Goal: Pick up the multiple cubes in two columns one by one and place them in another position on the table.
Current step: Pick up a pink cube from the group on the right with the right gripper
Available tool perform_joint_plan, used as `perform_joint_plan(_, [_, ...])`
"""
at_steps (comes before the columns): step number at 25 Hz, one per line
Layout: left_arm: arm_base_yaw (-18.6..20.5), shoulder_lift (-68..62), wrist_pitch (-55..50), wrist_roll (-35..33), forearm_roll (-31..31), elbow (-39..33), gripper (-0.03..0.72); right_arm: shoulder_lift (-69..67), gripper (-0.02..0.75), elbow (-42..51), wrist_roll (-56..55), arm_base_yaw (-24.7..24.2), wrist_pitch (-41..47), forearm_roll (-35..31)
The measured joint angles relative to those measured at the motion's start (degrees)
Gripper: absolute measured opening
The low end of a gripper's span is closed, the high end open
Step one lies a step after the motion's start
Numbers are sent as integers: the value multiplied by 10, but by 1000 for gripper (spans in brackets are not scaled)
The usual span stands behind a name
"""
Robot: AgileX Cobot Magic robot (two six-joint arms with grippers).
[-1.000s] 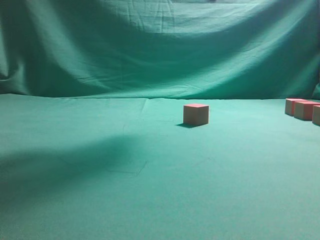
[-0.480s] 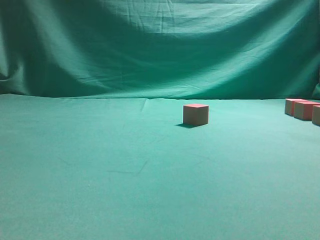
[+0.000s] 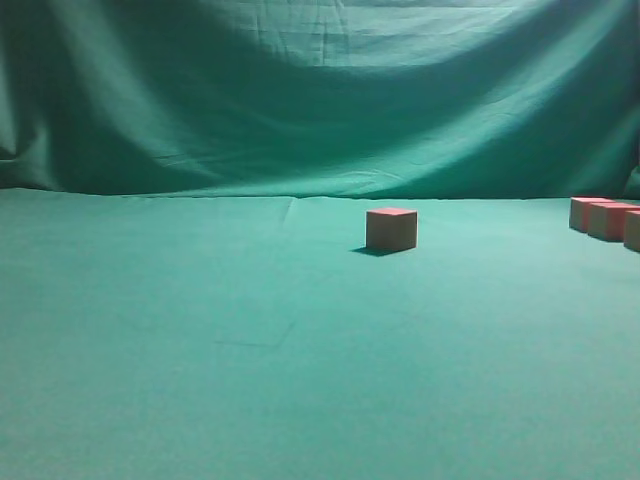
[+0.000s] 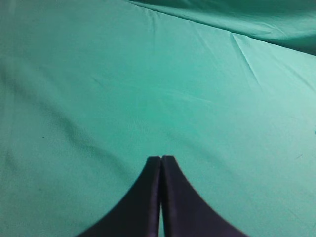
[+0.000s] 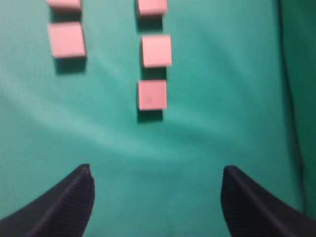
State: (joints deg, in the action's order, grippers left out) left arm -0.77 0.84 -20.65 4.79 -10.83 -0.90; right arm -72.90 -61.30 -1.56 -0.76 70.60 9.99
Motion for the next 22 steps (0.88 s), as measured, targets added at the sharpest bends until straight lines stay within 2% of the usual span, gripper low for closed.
perform_joint_plan(5, [0,0,0,0,0,0,0,-34,528,62,-6,-7,-47,-1])
perform_joint_plan(18, [0,0,0,0,0,0,0,-169,528,67,-1,-7,-142,24])
perform_joint_plan(22, [0,0,0,0,0,0,0,-197,528,67,-7,-20,-169,29])
